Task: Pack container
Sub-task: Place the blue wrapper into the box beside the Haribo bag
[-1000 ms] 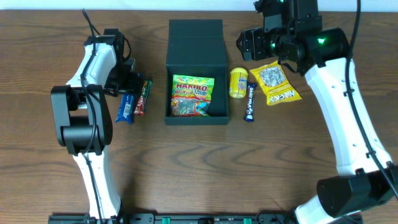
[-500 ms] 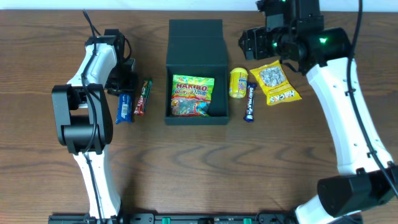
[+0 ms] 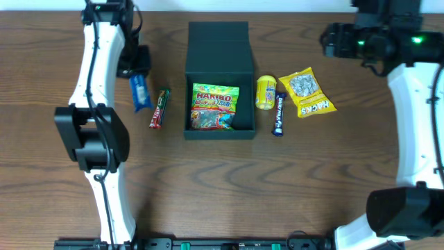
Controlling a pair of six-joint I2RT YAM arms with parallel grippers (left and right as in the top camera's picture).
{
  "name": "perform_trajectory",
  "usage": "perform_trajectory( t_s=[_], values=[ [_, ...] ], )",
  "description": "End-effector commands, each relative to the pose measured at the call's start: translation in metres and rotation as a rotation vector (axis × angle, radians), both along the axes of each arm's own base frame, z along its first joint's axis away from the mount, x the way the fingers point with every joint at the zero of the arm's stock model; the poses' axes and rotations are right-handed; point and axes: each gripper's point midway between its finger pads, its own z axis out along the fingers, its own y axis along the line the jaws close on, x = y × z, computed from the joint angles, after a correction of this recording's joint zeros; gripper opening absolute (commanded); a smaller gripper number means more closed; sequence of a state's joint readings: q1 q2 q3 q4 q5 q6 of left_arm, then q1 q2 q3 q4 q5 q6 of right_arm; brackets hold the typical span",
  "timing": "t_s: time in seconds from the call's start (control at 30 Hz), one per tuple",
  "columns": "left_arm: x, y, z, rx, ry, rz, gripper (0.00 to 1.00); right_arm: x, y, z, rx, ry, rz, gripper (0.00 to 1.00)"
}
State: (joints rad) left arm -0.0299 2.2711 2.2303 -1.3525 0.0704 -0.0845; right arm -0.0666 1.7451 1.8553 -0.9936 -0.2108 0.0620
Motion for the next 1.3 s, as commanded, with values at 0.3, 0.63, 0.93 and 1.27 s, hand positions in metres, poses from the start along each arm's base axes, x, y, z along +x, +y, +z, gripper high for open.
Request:
perform_trajectory(
  t_s=[0.3,0.63,0.93,1.27],
  values=[
    [-0.020,-0.212,0.019,-0.132,-0.114,-0.148,0.06,-0.016,-0.067,0.013,-0.004,-0.013,-0.141,0.80],
    [-0.046,-0.263,-0.010,-0.163,-0.079,-0.136,0.06,-0.017,-0.067,0.012,-0.022,-0.012,-0.119,0.83],
    [-0.053,-0.276,-0.025,-0.199,-0.055,-0.183,0.06,-0.018,-0.066,0.012,-0.021,-0.009,-0.119,0.84],
    [-0.053,-0.277,-0.020,-0.190,-0.074,-0.288,0.95,-0.019,-0.066,0.011,-0.020,-0.001,-0.119,0.84]
  ],
)
